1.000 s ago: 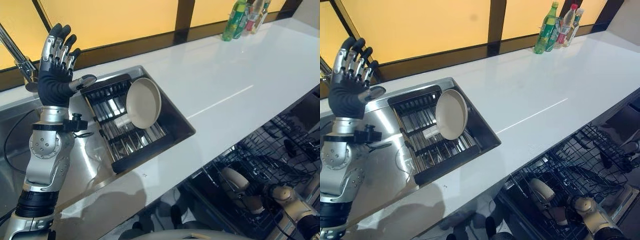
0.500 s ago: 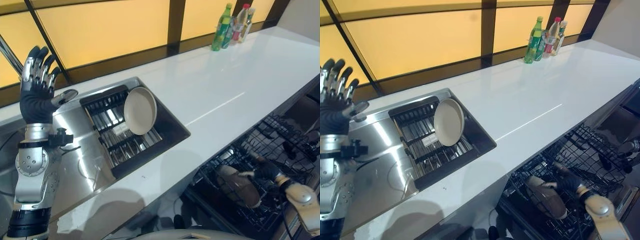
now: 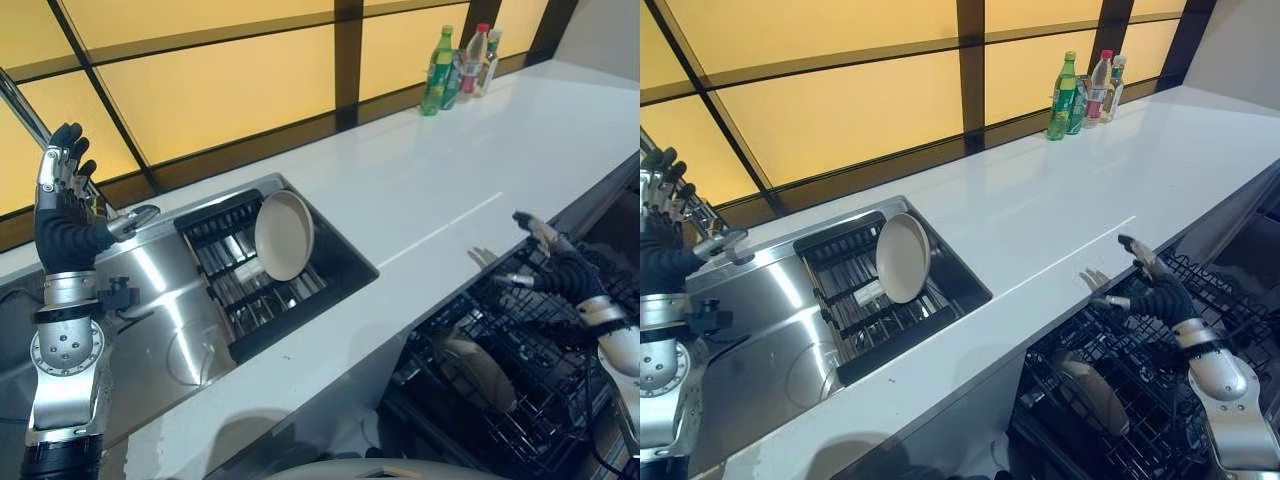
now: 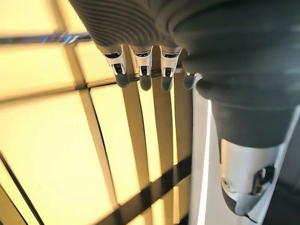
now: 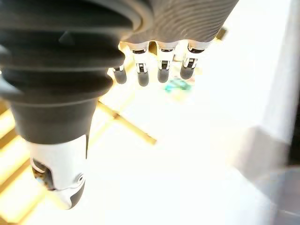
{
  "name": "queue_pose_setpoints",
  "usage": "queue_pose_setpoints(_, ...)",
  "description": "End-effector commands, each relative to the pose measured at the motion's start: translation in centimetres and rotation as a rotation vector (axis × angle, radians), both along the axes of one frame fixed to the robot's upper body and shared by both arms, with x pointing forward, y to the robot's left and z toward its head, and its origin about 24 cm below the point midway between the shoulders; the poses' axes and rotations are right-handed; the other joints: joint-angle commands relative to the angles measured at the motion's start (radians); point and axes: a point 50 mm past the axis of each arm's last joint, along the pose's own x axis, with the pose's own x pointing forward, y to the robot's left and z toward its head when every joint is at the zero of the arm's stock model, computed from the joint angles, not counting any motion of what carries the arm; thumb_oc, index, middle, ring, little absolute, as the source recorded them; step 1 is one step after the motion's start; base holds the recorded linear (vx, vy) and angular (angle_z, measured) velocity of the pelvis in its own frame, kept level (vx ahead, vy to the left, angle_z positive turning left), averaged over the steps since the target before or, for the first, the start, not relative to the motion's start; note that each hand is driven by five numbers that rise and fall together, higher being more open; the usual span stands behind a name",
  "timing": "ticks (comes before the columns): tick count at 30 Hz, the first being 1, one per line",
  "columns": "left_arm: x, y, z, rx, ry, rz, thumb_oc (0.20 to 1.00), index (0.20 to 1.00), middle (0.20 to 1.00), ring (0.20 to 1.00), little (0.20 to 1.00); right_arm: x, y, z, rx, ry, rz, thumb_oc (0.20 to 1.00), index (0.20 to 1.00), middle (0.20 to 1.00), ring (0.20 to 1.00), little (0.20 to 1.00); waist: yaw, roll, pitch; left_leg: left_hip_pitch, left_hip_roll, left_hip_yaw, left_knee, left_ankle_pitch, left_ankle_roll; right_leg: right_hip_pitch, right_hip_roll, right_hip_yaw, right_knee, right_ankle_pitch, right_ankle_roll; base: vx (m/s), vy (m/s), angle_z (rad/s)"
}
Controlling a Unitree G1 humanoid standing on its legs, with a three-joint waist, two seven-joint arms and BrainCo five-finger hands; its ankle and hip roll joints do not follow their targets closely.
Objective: Pick up plates and place into dishwasher.
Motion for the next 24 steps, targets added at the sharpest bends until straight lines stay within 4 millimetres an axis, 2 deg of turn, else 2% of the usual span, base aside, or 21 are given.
queue_pose_setpoints(1, 0.6, 0.8, 1.4, 0.254, -0.031, 0.082, 1.0, 1.0, 1.0, 1.0, 1.0, 0.1, 0.9, 4.0, 0.095, -0.264, 0.051, 1.0, 1.0, 1.0, 1.0, 1.0, -0.006, -0.03, -0.033, -0.062, 0.015, -0.089, 0.002, 0.05, 0.016, 0.056, -0.017, -0.042, 0.013, -0.059, 0.019, 0.05, -0.027, 0.08)
queue_pose_setpoints(6, 1.4, 0.6, 1.3, 0.46, -0.035, 0.158, 1.0, 1.0, 1.0, 1.0, 1.0, 0.2, 2.2, 4.4, 0.095, -0.304, 0.114, 1.0, 1.0, 1.0, 1.0, 1.0, -0.007, -0.028, -0.029, -0.061, 0.028, -0.097, 0.024, 0.068, 0.004, 0.055, -0.003, -0.049, 0.036, -0.063, 0.004, 0.02, -0.058, 0.15)
queue_pose_setpoints(8, 1.8, 0.5, 1.0, 0.575, -0.034, 0.192, 1.0, 1.0, 1.0, 1.0, 1.0, 0.5, 2.6, 4.5, 0.109, -0.303, 0.141, 1.0, 1.0, 1.0, 1.0, 1.0, -0.007, -0.036, -0.021, -0.075, 0.026, -0.099, 0.112, 0.041, -0.003, 0.063, 0.0, -0.053, 0.051, -0.071, -0.005, 0.06, -0.077, 0.09)
queue_pose_setpoints(9, 1.9, 0.5, 1.0, 0.62, -0.042, 0.209, 1.0, 1.0, 1.0, 1.0, 1.0, 0.6, 2.7, 4.6, 0.121, -0.306, 0.153, 1.0, 1.0, 1.0, 1.0, 1.0, -0.007, -0.042, -0.012, -0.093, 0.021, -0.101, 0.169, 0.035, -0.003, 0.062, 0.002, -0.053, 0.062, -0.07, -0.01, 0.05, -0.081, 0.01)
queue_pose_setpoints(11, 2.2, 0.5, 0.9, 0.703, -0.067, 0.234, 1.0, 1.0, 1.0, 1.0, 1.0, 0.7, 2.7, 4.5, 0.118, -0.307, 0.169, 1.0, 1.0, 1.0, 1.0, 1.0, -0.004, -0.052, 0.017, -0.162, -0.005, -0.125, 0.308, 0.066, 0.0, 0.062, 0.01, -0.043, 0.084, -0.064, -0.02, 0.01, -0.062, -0.05)
queue_pose_setpoints(13, 2.4, 0.6, 1.0, 0.764, -0.082, 0.248, 1.0, 1.0, 1.0, 1.0, 1.0, 0.9, 2.7, 4.4, 0.107, -0.303, 0.176, 1.0, 1.0, 1.0, 1.0, 1.0, 0.007, -0.055, 0.04, -0.213, -0.044, -0.186, 0.354, 0.086, 0.016, 0.062, 0.018, -0.017, 0.097, -0.056, -0.021, 0.04, 0.023, -0.11)
queue_pose_setpoints(16, 2.1, 0.8, 1.0, 0.864, -0.091, 0.266, 1.0, 1.0, 1.0, 1.0, 1.0, 1.7, 3.4, 4.6, 0.106, -0.3, 0.213, 1.0, 1.0, 1.0, 1.0, 1.0, 0.044, -0.045, 0.05, -0.224, -0.101, -0.31, 0.237, 0.112, 0.049, 0.053, 0.044, 0.053, 0.106, -0.059, -0.022, 0.11, 0.105, -0.59)
queue_pose_setpoints(18, 2.2, 0.9, 1.0, 0.94, -0.1, 0.282, 1.0, 1.0, 1.0, 1.0, 1.0, 2.0, 3.8, 4.9, 0.101, -0.297, 0.249, 1.0, 1.0, 1.0, 1.0, 1.0, 0.057, -0.034, 0.052, -0.251, -0.118, -0.365, 0.161, 0.163, 0.043, 0.05, 0.064, 0.091, 0.104, -0.065, -0.025, 0.11, 0.135, -0.84)
queue_pose_setpoints(20, 2.3, 1.0, 1.0, 0.962, -0.105, 0.286, 1.0, 1.0, 1.0, 1.0, 1.0, 2.0, 3.7, 5.0, 0.099, -0.291, 0.263, 1.0, 1.0, 1.0, 1.0, 1.0, 0.058, -0.029, 0.055, -0.27, -0.13, -0.384, 0.157, 0.177, 0.039, 0.047, 0.068, 0.111, 0.1, -0.068, -0.024, 0.07, 0.142, -0.84)
queue_pose_setpoints(22, 2.6, 1.1, 0.4, 0.968, -0.102, 0.305, 1.0, 1.0, 1.0, 1.0, 1.0, 2.0, 3.6, 5.0, 0.096, -0.286, 0.282, 1.0, 1.0, 1.0, 1.0, 1.0, 0.037, -0.024, 0.053, -0.25, -0.125, -0.359, 0.139, 0.136, 0.042, 0.028, 0.059, 0.105, 0.101, -0.069, -0.019, 0.04, 0.147, -0.84)
queue_pose_setpoints(23, 2.7, 1.0, 0.4, 0.969, -0.102, 0.304, 1.0, 1.0, 1.0, 1.0, 1.0, 1.9, 3.5, 5.0, 0.096, -0.284, 0.281, 1.0, 1.0, 1.0, 1.0, 1.0, 0.038, -0.022, 0.051, -0.249, -0.124, -0.357, 0.135, 0.135, 0.042, 0.025, 0.06, 0.105, 0.101, -0.068, -0.018, 0.08, 0.172, -0.66)
queue_pose_setpoints(24, 2.9, 1.1, -0.2, 0.978, -0.087, 0.311, 1.0, 1.0, 1.0, 1.0, 1.0, 1.7, 3.4, 4.6, 0.094, -0.272, 0.286, 1.0, 1.0, 1.0, 1.0, 1.0, 0.02, -0.018, 0.049, -0.23, -0.12, -0.348, 0.117, 0.126, 0.043, 0.016, 0.053, 0.099, 0.102, -0.066, -0.013, 0.04, 0.146, -0.56)
